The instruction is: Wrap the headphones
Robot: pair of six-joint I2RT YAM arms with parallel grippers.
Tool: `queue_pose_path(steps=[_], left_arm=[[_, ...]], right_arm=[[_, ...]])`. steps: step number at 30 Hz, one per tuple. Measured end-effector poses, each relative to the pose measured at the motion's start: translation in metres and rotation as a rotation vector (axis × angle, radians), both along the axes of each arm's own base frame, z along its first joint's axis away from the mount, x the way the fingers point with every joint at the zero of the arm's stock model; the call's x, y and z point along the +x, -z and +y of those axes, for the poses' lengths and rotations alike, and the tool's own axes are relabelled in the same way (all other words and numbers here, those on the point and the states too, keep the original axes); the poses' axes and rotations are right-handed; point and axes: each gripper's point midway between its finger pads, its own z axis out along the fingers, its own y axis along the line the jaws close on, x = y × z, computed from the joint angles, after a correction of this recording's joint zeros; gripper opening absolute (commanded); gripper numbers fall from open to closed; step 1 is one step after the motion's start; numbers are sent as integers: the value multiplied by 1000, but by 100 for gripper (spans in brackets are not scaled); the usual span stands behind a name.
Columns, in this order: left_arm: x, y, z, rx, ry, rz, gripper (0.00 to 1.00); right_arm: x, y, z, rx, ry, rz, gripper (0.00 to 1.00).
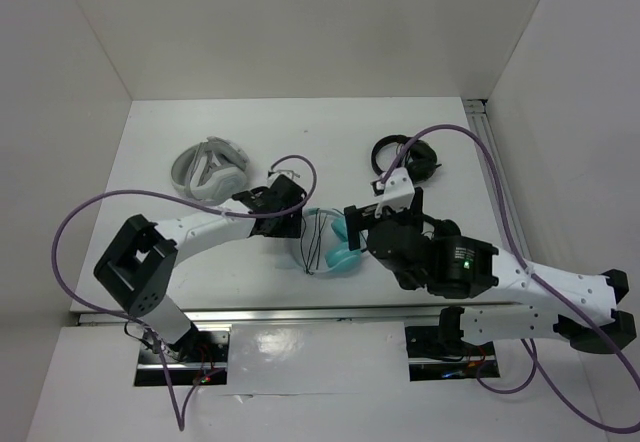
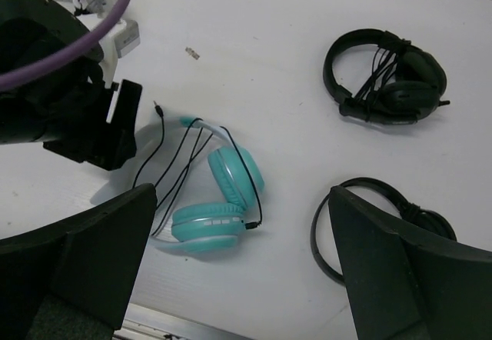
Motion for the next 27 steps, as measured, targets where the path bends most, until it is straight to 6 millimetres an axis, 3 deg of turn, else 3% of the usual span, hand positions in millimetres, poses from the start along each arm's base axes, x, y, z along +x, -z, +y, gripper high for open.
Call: queue_pose_path(steps=[1,6,11,14,18,22,27], left_arm=[[0,-6,3,2,-5,-11,100],[-3,-57,7,-25,-37,-113,100],[-17,-137,14,-86,-36,-254,100],[-36,-180,37,-142,-60,-334,100],[-80,-238,83,-283,-94,-479,100],[-125,-263,130,-383,-120,-582,100],[-156,-249,159,-380,-137,-557,100]], right_arm=[[-1,-2,1,8,-6,3,100],[-8,-20,-2,86,-18,37,100],[-17,-63,-28,254,35,68,100],[-26,-75,-44,322,17,85,100],[-38,-79,-72,364,-4,105,100],[-45,-80,-91,373,-11,117,100],[-47,-83,-119,404,39,103,100]])
